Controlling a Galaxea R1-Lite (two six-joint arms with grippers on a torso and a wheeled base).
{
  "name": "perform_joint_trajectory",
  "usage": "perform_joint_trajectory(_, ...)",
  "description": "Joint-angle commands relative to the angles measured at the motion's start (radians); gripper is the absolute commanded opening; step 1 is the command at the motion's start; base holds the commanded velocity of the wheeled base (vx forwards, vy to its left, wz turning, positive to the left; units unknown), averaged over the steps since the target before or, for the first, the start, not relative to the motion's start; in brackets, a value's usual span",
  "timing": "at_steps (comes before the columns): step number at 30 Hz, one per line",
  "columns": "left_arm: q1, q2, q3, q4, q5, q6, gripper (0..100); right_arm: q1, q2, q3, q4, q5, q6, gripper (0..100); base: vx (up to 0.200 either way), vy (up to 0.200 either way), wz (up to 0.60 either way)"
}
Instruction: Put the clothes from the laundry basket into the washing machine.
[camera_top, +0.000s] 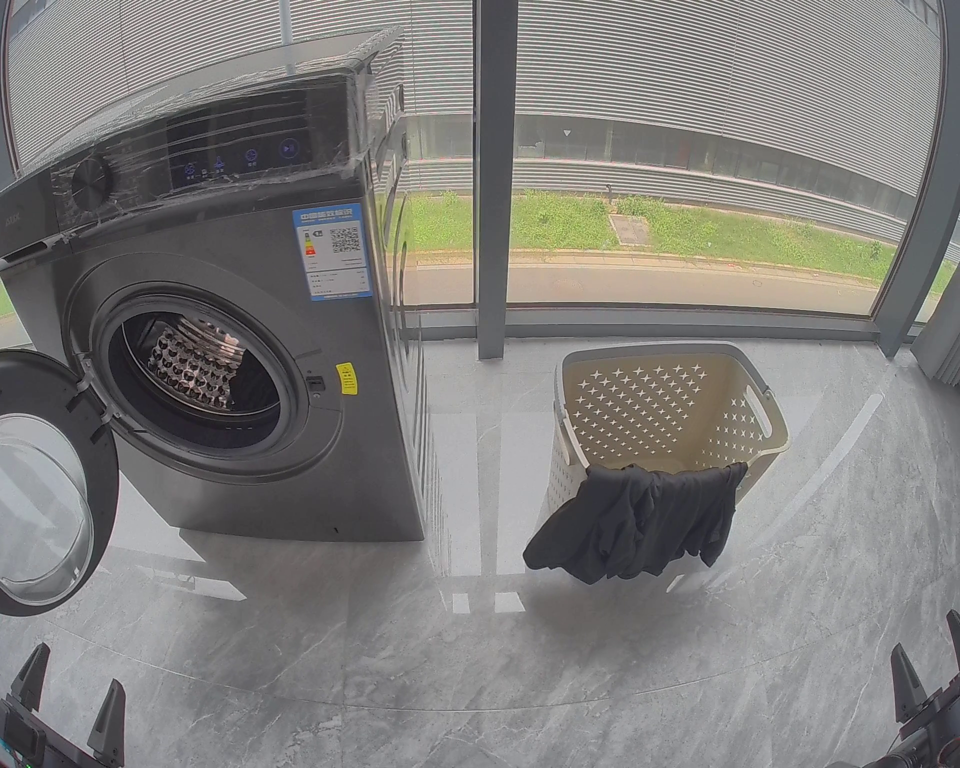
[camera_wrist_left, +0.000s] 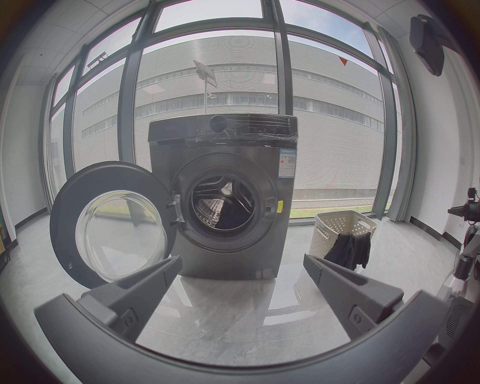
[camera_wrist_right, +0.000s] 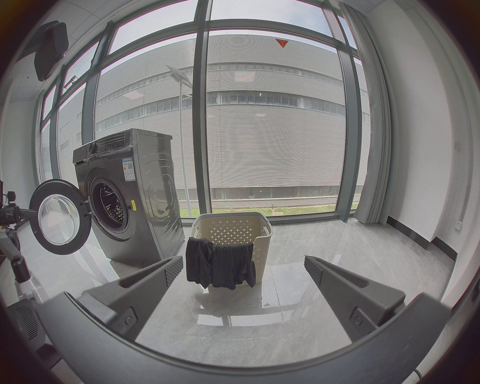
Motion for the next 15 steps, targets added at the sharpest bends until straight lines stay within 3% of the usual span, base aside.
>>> perform_joint_trajectory(1,0.001,-0.016,0.018,-0.001,0.001,-0.002,100,0.000,-0.007,0.018,0.000,0.000,0.000,100,0.000,-0.200,0.00)
perform_joint_trajectory(15,0.001,-0.016,0.018,0.001,-0.002,0.001,100,0.000,-0.007,0.018,0.000,0.000,0.000,100,0.000,-0.200,0.00)
